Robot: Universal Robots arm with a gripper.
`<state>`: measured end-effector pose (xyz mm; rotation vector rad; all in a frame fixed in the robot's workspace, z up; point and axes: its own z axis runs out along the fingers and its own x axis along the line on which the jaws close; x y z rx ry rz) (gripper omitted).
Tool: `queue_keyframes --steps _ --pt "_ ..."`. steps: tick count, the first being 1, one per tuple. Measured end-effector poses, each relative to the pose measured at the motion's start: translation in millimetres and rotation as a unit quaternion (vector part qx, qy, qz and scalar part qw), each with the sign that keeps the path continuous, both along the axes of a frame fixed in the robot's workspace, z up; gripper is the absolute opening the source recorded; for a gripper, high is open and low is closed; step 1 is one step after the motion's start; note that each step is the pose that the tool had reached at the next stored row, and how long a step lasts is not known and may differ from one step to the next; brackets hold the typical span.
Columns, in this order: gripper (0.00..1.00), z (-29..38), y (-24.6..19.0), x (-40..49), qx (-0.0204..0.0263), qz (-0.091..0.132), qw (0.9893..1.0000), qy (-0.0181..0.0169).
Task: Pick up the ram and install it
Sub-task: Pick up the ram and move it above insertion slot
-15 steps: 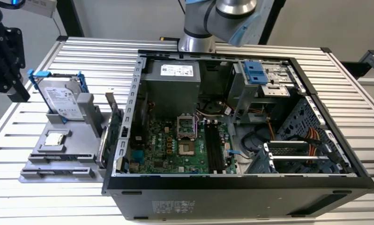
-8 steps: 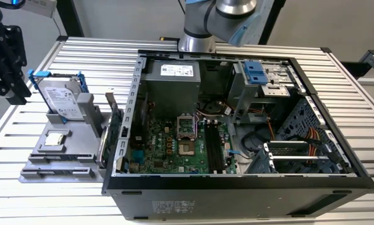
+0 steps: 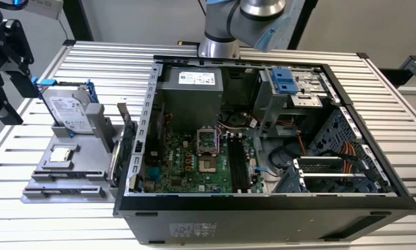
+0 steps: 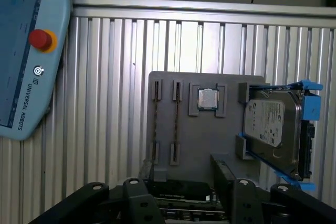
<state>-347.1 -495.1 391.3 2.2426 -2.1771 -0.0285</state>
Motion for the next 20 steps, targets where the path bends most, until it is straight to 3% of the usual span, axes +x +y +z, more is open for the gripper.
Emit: queue_keyframes --steps 20 --pt "1.00 -3.9 0.0 0.0 -0.0004 0.018 0.9998 -0.0004"
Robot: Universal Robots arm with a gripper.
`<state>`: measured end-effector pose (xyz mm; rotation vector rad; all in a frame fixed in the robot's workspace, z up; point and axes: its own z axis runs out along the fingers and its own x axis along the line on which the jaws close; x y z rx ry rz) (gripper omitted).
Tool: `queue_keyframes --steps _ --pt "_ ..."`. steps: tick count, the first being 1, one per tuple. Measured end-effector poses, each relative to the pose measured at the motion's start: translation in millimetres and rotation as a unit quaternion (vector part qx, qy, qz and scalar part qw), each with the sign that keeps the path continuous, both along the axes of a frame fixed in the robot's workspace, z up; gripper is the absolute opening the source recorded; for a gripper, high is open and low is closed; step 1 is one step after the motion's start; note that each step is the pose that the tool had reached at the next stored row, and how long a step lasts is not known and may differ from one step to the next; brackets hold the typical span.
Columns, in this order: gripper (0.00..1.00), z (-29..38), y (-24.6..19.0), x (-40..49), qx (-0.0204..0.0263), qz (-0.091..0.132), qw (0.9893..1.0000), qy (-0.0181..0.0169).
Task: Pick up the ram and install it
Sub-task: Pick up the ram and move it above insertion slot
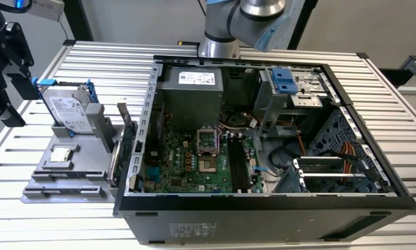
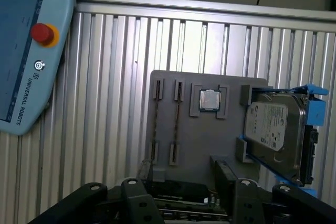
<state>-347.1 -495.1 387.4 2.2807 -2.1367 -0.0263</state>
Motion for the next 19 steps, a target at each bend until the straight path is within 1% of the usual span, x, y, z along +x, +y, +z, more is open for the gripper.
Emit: queue_keyframes --steps 6,19 --pt "1.00 -0.4 0.0 0.0 0.0000 0.000 1.0000 -0.0001" --pt "1.00 -6.4 0.0 0.0 0.0000 0.000 1.0000 -0.0002"
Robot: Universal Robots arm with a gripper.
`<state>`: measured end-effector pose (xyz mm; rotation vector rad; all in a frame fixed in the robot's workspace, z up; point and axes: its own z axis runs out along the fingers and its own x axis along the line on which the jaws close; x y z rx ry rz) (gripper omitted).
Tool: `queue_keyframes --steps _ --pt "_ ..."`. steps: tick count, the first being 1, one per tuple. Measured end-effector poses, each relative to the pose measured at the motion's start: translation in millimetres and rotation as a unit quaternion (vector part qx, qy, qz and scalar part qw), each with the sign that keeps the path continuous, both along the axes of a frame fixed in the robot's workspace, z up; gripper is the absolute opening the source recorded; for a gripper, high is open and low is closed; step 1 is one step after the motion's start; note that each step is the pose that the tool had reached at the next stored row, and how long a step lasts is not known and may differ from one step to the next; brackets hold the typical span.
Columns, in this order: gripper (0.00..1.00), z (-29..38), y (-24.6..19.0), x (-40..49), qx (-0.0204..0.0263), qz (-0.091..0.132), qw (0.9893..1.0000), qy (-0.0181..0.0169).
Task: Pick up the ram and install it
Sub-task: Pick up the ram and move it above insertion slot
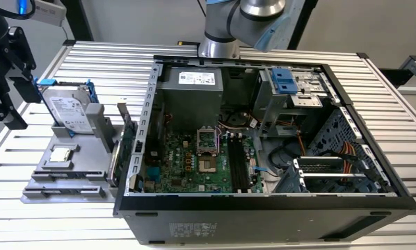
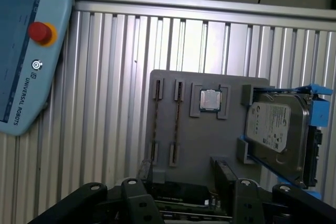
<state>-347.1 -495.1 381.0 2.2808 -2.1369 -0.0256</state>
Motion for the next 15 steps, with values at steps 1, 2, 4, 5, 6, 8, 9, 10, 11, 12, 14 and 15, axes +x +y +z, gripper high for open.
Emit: queue_keyframes --steps 1,2,4,5,6,8,9,10,11,12,14,15 --pt "1.00 -0.4 0.0 0.0 0.0000 0.000 1.0000 0.0000" --pt "1.00 -0.8 0.0 0.0 0.0000 0.000 1.0000 0.0000" --pt "1.00 -1.6 0.0 0.0 0.0000 0.000 1.0000 0.0000" --pt "1.00 -2.0 0.0 0.0 0.0000 0.000 1.0000 0.0000" --pt "1.00 -2.4 0.0 0.0 0.0000 0.000 1.0000 0.0000" --pt "1.00 -3.0 0.0 0.0 0.0000 0.000 1.0000 0.0000" --pt "1.00 -3.3 0.0 0.0 0.0000 0.000 1.0000 0.0000" --pt "1.00 -3.7 0.0 0.0 0.0000 0.000 1.0000 0.0000" --pt "1.00 -4.0 0.0 0.0 0.0000 0.000 1.0000 0.0000" --pt "1.00 -5.0 0.0 0.0 0.0000 0.000 1.0000 0.0000" --pt "1.00 -6.2 0.0 0.0 0.0000 0.000 1.0000 0.0001" --pt "1.00 -6.5 0.0 0.0 0.0000 0.000 1.0000 0.0000"
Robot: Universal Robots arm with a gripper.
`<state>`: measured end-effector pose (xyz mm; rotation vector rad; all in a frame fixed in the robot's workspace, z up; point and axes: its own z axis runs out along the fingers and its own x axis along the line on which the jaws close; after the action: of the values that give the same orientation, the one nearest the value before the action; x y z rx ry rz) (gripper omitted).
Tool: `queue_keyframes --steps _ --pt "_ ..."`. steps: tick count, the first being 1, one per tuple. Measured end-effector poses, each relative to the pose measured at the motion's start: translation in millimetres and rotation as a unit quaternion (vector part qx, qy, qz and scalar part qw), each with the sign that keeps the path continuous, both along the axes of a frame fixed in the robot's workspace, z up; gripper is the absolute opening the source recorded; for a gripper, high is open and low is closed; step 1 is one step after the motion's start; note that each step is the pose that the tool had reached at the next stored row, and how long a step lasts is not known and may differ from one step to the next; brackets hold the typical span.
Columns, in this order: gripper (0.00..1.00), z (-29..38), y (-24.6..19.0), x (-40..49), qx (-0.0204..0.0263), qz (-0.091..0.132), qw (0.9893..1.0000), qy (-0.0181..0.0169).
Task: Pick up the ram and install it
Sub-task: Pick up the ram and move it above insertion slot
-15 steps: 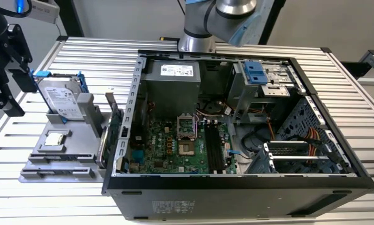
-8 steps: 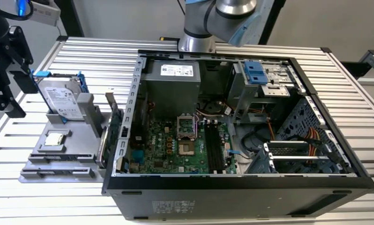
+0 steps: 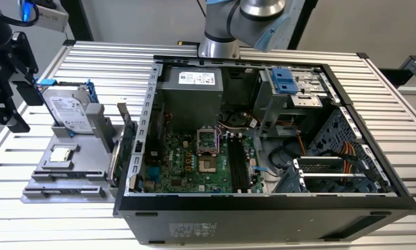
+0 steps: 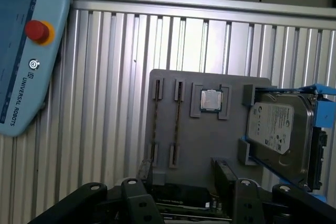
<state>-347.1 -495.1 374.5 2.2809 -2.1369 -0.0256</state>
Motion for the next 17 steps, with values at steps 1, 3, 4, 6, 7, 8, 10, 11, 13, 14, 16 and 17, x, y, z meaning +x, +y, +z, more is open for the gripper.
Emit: queue_keyframes --steps 1,3,4,6,7,8,10,11,13,14,16,17 --pt "1.00 -0.3 0.0 0.0 0.0000 0.000 1.0000 0.0000" --pt "1.00 -0.9 0.0 0.0 0.0000 0.000 1.0000 0.0000" --pt "1.00 -1.2 0.0 0.0 0.0000 0.000 1.0000 0.0000" --pt "1.00 -1.8 0.0 0.0 0.0000 0.000 1.0000 0.0000" --pt "1.00 -2.0 0.0 0.0 0.0000 0.000 1.0000 0.0000" --pt "1.00 -2.3 0.0 0.0 0.0000 0.000 1.0000 0.0000" --pt "1.00 -3.0 0.0 0.0 0.0000 0.000 1.0000 0.0000" --pt "1.00 -3.3 0.0 0.0 0.0000 0.000 1.0000 0.0000" --pt "1.00 -4.1 0.0 0.0 0.0000 0.000 1.0000 -0.0005" --pt "1.00 -4.5 0.0 -0.1 0.0000 0.000 1.0000 -0.0015" --pt "1.00 -5.4 0.0 -0.1 0.0000 0.000 1.0000 -0.0050" --pt "1.00 -5.8 0.0 0.0 0.0000 0.000 1.0000 -0.0073"
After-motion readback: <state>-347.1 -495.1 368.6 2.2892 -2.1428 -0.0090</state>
